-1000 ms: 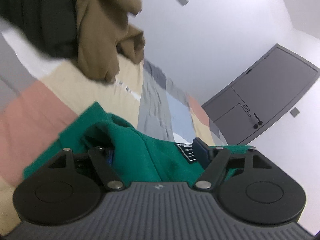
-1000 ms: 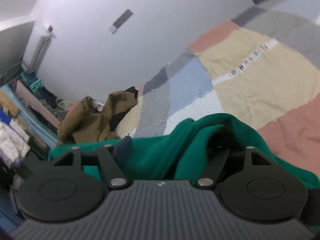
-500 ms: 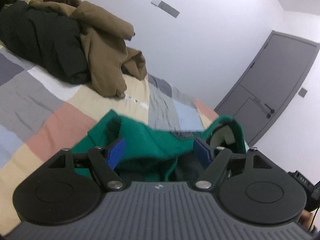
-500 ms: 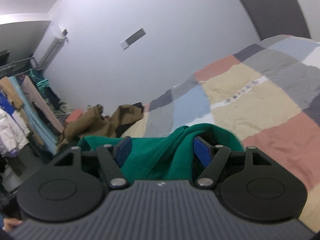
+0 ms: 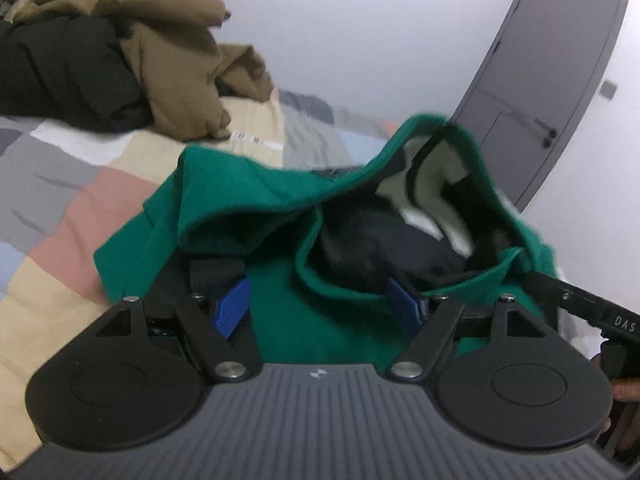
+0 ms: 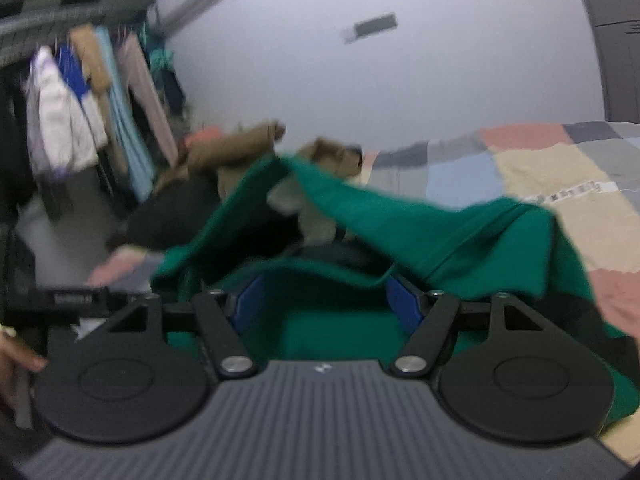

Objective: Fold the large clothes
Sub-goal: 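Slide both tools under the folded sweatshirt edge and close the right tool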

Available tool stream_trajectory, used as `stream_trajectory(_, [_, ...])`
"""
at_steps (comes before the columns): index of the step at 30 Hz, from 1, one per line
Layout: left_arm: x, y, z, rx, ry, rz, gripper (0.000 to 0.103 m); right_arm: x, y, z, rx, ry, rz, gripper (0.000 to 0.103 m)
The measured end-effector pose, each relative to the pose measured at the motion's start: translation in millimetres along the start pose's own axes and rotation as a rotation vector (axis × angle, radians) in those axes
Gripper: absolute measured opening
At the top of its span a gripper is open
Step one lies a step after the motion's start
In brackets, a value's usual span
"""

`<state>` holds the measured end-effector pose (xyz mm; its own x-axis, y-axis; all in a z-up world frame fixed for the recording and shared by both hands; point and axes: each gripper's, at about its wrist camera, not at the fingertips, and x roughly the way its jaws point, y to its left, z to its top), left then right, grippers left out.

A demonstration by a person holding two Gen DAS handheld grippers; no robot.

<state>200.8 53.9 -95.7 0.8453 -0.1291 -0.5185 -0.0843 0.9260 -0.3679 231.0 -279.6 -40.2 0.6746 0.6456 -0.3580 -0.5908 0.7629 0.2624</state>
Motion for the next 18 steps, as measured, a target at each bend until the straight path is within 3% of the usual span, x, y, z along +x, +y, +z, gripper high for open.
stream_trajectory(7, [12.6,10.4,-1.1,-0.040,0.007,0.021,0.079,35.2,17.7,-11.9,-0.179,0.055,-0.126,0.070])
stream_trajectory(11, [6.1,18.4,1.2,-0.089,-0.022,-0.013,0.079,45.7,30.2,-15.8,-0.265,0.050,-0.133,0.070])
stream_trajectory(18, [-3.2,27.8,3.4,-0.142,-0.040,-0.025,0.079,76.0,27.0,-16.0,-0.228,0.112,-0.136,0.067])
